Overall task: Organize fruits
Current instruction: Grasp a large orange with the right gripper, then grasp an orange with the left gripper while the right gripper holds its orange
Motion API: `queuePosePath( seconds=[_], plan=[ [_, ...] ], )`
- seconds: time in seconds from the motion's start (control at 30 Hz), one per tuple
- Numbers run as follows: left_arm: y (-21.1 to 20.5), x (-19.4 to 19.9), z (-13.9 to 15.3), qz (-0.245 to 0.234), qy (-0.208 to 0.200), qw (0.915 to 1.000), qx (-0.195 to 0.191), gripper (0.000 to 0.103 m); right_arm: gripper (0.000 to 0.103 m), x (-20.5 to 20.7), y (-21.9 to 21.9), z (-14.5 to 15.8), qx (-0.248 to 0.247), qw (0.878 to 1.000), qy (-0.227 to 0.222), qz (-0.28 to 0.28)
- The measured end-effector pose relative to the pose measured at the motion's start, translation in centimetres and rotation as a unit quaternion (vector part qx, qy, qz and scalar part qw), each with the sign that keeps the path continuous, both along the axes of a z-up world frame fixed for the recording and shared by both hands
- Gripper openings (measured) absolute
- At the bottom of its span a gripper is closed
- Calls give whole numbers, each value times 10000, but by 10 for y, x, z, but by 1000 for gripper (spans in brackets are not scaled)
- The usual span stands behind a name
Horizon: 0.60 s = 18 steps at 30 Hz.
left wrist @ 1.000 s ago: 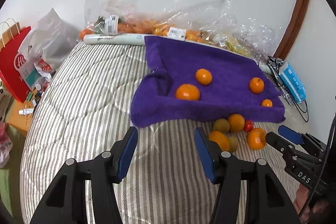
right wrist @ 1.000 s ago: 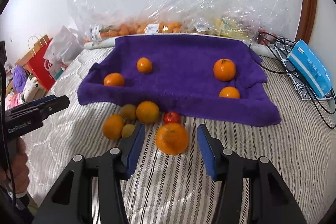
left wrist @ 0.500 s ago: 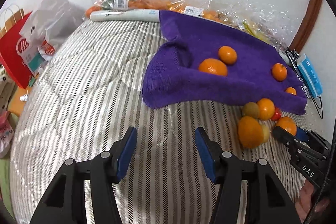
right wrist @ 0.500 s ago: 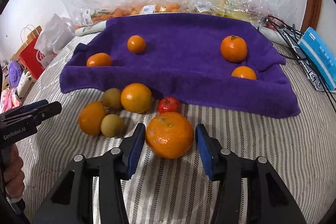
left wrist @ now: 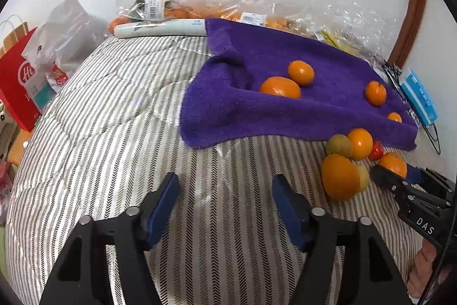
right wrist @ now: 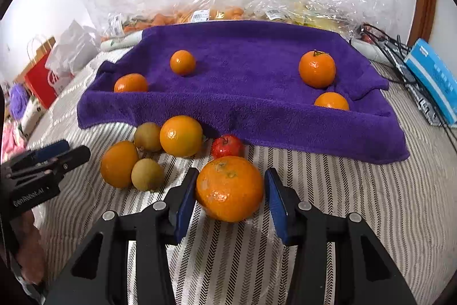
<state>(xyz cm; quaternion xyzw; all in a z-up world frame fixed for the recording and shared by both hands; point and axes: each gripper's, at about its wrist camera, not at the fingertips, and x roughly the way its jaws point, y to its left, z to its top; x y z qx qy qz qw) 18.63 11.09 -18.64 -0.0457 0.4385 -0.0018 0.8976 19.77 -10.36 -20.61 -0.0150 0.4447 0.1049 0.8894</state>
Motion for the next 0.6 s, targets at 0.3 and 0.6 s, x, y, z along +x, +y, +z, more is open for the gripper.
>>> queuePosePath(
  seconds=[0.3,0.6],
  plan=[
    [-1,-10,17,-251,36,9979,-591,54,43,-14,-10,11,128,9999,-64,86],
    [-60,-6,30,-825,-129,9941,-693,54,43,-35,-57,30,77,9989,-341,-312]
  ],
)
